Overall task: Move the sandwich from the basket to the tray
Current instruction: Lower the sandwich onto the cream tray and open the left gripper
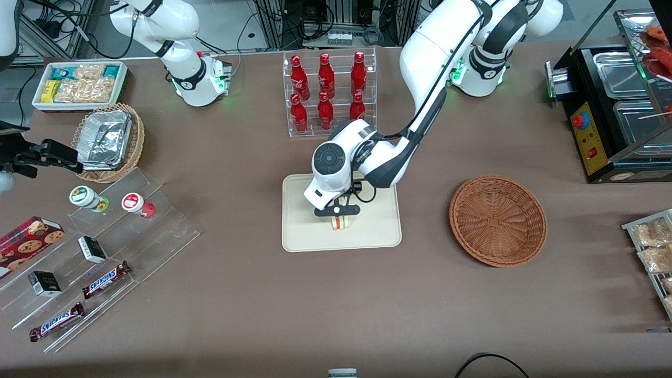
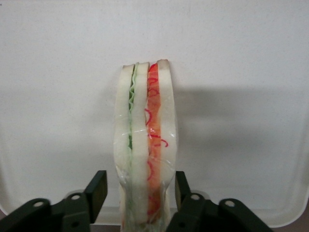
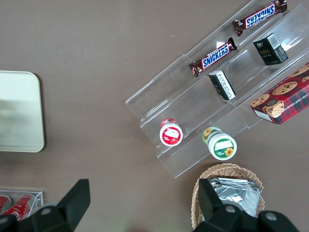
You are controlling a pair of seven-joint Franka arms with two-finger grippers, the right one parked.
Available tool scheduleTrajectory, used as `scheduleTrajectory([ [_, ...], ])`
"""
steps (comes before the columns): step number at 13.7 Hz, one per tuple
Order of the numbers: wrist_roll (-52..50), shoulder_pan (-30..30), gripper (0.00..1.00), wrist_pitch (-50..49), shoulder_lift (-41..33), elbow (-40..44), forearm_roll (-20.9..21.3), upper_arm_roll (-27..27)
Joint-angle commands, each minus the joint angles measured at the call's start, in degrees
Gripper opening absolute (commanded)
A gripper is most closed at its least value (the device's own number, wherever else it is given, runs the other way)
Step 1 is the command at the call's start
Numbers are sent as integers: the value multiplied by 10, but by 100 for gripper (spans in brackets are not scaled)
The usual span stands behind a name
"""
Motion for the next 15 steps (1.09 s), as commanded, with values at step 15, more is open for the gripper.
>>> scheduleTrajectory([
  [15,117,99,100,-175,-170,39,2,29],
])
